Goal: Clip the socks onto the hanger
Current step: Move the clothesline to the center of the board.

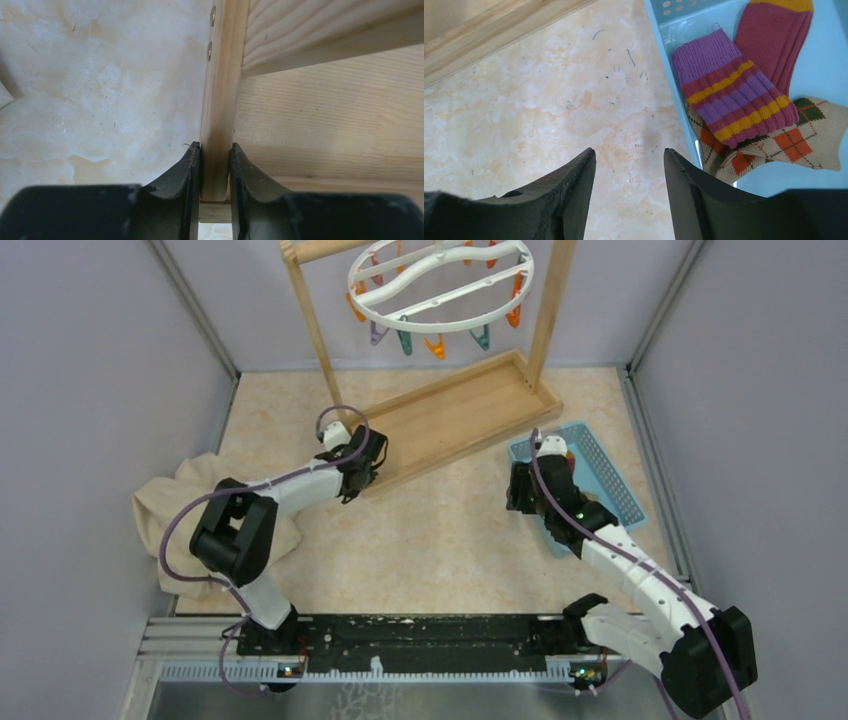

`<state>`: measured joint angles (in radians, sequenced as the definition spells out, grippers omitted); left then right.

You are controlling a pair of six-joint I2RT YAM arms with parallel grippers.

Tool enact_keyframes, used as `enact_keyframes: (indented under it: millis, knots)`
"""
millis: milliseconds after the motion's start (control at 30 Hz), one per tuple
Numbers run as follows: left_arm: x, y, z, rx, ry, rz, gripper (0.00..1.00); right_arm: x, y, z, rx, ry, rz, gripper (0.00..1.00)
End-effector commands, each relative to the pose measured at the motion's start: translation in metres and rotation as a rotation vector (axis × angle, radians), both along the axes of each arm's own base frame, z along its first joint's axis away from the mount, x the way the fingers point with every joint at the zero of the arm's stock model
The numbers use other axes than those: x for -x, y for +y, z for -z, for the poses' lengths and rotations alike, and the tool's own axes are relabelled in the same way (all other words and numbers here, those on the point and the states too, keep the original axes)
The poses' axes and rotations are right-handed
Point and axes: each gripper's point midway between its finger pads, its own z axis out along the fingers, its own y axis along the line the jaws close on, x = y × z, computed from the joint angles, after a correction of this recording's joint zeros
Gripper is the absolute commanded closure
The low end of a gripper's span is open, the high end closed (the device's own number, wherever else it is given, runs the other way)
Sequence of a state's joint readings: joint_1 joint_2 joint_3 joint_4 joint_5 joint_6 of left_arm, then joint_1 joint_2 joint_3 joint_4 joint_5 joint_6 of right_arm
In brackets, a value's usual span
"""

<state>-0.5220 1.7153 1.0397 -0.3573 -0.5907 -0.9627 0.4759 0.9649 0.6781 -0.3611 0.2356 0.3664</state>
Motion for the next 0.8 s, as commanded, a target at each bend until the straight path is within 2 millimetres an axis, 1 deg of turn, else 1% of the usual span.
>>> enact_keyframes:
  millis: [0,100,167,233,300,400,433,467,567,600,633,667,700,767]
  knots:
    - [0.034,0.037,0.026,-0.068,0.113,-0.058,0.83,-0.005,0.002,0.001,0.008,-0.026,-0.006,0.47]
    - [0.043,0.052,0.028,-0.045,0.119,-0.089,0.90,-0.007,0.003,0.003,0.006,-0.022,-0.002,0.47]
    - [0.048,0.067,0.029,-0.034,0.121,-0.124,0.95,-0.008,0.005,0.005,0.001,-0.020,-0.006,0.47]
    - [0.053,0.080,0.028,-0.018,0.118,-0.151,0.98,-0.010,0.009,0.006,-0.009,-0.015,-0.015,0.47]
    - [0.058,0.092,0.030,0.007,0.125,-0.183,0.98,-0.012,0.012,0.008,-0.013,-0.007,-0.022,0.47]
    - [0.066,0.103,0.033,0.048,0.123,-0.217,0.97,-0.014,0.015,0.010,-0.018,-0.002,-0.029,0.47]
    - [0.068,0.106,0.033,0.053,0.120,-0.229,0.94,-0.014,0.015,0.010,-0.018,-0.001,-0.029,0.47]
    - [0.072,0.109,0.032,0.054,0.116,-0.248,0.85,-0.015,0.016,0.011,-0.020,0.002,-0.029,0.47]
    - [0.079,0.113,0.031,0.068,0.109,-0.287,0.38,-0.016,0.016,0.014,-0.020,0.007,-0.021,0.47]
    - [0.079,0.112,0.031,0.077,0.106,-0.289,0.25,-0.016,0.016,0.015,-0.020,0.009,-0.019,0.46]
    - [0.080,0.111,0.029,0.086,0.100,-0.287,0.17,-0.017,0.017,0.015,-0.025,0.009,-0.019,0.46]
    - [0.080,0.110,0.028,0.097,0.092,-0.284,0.11,-0.018,0.019,0.016,-0.031,0.013,-0.025,0.46]
    - [0.078,0.108,0.025,0.109,0.081,-0.282,0.06,-0.019,0.024,0.017,-0.041,0.020,-0.042,0.46]
    - [0.078,0.107,0.018,0.121,0.069,-0.283,0.01,-0.021,0.030,0.026,-0.040,0.058,-0.056,0.46]
